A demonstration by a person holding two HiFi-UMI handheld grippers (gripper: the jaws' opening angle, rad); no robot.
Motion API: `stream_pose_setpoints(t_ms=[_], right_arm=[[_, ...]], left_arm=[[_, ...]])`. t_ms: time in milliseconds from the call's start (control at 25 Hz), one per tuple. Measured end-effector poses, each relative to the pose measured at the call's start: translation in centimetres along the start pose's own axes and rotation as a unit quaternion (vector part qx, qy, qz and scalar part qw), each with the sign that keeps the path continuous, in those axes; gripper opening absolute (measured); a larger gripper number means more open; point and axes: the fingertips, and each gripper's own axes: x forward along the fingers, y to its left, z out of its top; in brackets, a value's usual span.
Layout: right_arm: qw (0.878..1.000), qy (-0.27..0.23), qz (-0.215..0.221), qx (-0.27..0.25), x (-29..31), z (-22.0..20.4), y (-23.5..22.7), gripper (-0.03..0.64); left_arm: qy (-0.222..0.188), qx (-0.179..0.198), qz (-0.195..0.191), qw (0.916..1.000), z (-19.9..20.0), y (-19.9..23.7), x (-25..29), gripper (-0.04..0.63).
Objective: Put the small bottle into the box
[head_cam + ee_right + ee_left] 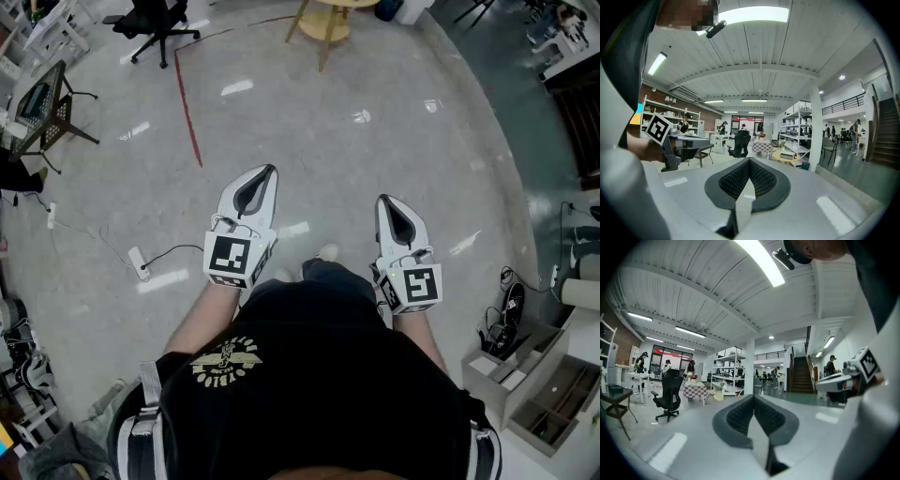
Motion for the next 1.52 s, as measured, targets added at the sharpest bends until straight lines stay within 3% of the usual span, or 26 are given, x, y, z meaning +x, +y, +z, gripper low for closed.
stream_pose_setpoints(t_ms=[440,1000,1120,1520], right_arm=[[0.998,-0.034,-0.008,0.043,3.2,-1.2,-2.1,0.008],[0.997,-0.041,-0.025,0.054,7.2,-1.0,-11.9,0.008],[0.997,-0.036,-0.018,0.065,7.4,-1.4,-13.9,0.008],[0.996,-0.055,0.021,0.062,10.7,-0.7,-17.2,0.008]], left_arm=[[0.008,0.013,-0.033,0.9993,-1.8,-0.8,3.5,0.0],[0.004,-0.001,-0.05,0.9987,0.1,-4.2,14.5,0.0],[0.004,0.013,-0.063,0.9979,1.0,-5.7,17.1,0.0],[-0.007,0.038,-0.057,0.9977,1.7,-7.5,21.0,0.0]])
